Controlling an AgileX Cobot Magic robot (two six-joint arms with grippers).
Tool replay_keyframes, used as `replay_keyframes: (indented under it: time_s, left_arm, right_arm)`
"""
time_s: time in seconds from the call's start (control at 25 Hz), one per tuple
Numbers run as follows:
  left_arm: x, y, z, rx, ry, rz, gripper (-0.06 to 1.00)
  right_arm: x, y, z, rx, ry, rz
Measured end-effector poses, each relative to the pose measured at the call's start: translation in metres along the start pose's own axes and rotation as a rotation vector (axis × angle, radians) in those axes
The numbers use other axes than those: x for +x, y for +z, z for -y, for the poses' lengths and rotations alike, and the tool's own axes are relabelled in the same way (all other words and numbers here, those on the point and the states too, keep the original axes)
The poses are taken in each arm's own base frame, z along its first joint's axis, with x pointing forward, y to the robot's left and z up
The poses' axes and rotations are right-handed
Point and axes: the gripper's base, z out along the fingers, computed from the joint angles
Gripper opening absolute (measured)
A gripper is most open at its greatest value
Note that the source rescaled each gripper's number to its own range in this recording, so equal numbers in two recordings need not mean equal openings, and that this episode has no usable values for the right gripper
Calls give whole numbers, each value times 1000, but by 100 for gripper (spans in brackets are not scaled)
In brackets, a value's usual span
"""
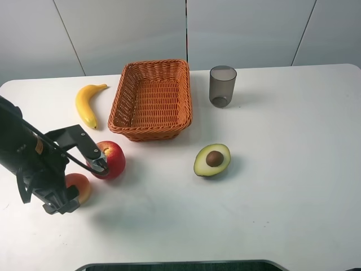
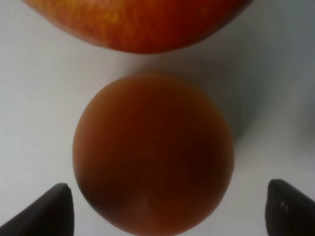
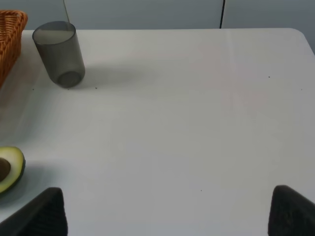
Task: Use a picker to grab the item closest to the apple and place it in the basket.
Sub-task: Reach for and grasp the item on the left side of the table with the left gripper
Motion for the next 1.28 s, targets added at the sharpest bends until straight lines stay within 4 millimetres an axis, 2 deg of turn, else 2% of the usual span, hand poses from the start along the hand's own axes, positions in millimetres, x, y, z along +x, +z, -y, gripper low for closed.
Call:
replay_keyframes:
  time_s: [0.2, 0.88, 1.16, 1.2, 1.24, 1.28]
  left_arm:
    - [-5, 3, -2, -16, 13, 43, 100]
    - [-10, 32, 0, 6, 25, 21, 100]
    - [-11, 33, 0, 12, 17, 17, 100]
    - [-11, 33, 0, 13, 15, 17, 93]
    - [-11, 33, 0, 14, 13, 15, 74]
    - [-11, 33, 1, 16, 11, 15, 46]
  right_arm:
    - [0, 0, 0, 0, -1, 0]
    - [0, 0, 0, 0, -1, 0]
    - [0, 0, 0, 0, -1, 0]
    - [0, 0, 0, 0, -1, 0]
    - [0, 0, 0, 0, -1, 0]
    - [0, 0, 0, 0, -1, 0]
